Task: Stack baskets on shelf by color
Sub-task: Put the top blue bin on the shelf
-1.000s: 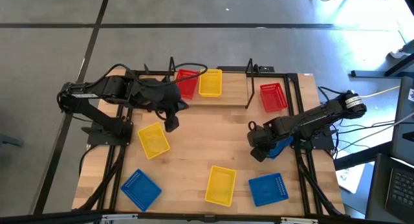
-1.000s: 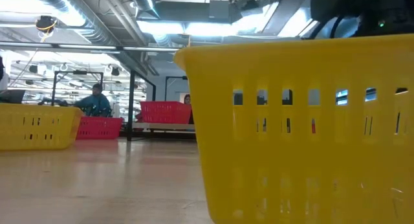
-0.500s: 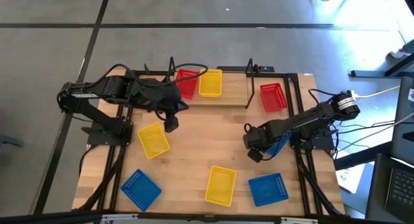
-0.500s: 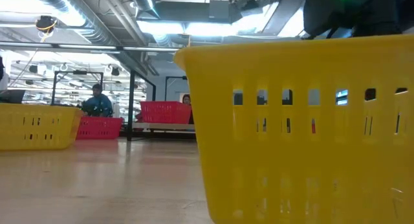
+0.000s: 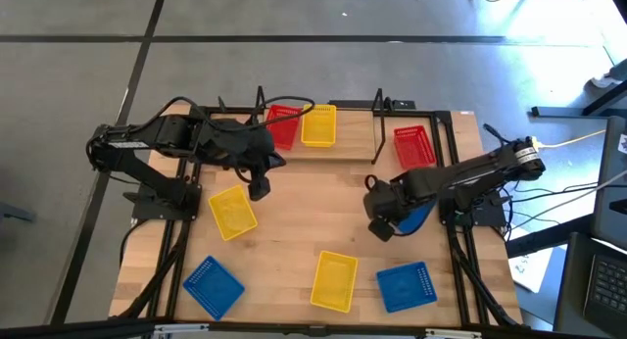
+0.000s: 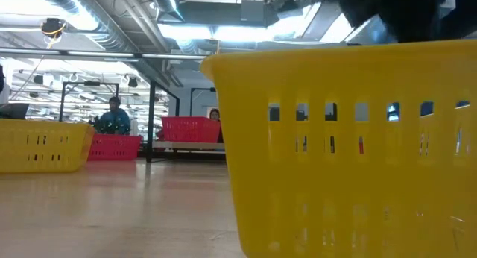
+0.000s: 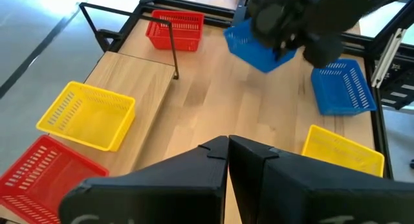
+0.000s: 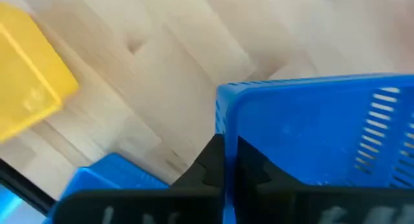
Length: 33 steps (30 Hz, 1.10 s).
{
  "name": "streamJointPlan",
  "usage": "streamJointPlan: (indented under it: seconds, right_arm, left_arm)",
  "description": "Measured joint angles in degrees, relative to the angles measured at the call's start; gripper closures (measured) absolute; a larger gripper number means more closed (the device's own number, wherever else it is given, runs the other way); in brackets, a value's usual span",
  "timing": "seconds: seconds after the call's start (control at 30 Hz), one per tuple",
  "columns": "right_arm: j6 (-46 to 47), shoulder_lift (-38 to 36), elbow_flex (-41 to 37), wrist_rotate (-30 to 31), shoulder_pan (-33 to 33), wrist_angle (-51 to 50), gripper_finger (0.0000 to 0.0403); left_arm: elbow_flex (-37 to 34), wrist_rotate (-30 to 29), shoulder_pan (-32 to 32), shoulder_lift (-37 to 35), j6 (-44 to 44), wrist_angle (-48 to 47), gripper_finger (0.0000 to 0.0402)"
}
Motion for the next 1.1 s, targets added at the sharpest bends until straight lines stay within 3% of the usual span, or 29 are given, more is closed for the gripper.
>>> streamJointPlan:
  seconds: [0.2,0.33,0.63,0.83,1.0,1.1]
  right_arm:
    - [6.02,0.0,10.15,5.18,1.74,-12.98,0.0402]
    - [4.08,0.2,14.49,9.67,1.77,-16.52,0.0402]
    - [-14.73,0.72,21.42,13.59,-3.12,-16.51,0.0403]
    - [-28.12,0.72,25.43,20.43,-6.82,-16.53,0.0403]
    - [-43.84,0.69,27.43,28.35,-11.27,-15.81,0.0403]
    - [-53.86,1.07,27.43,28.74,-15.39,-11.55,0.0403]
  left_arm:
    - [0.0,-0.02,0.02,0.0,1.39,0.0,0.0398]
    - [0.0,0.81,0.02,0.0,1.53,-0.46,0.0398]
    - [0.0,2.21,0.04,0.0,1.5,-0.59,0.0398]
    - [0.0,1.73,0.04,0.02,1.04,-0.5,0.0398]
    - [0.0,1.56,0.84,0.02,-0.08,-0.39,0.0398]
    - [0.0,1.36,1.85,0.01,-1.53,-0.39,0.0398]
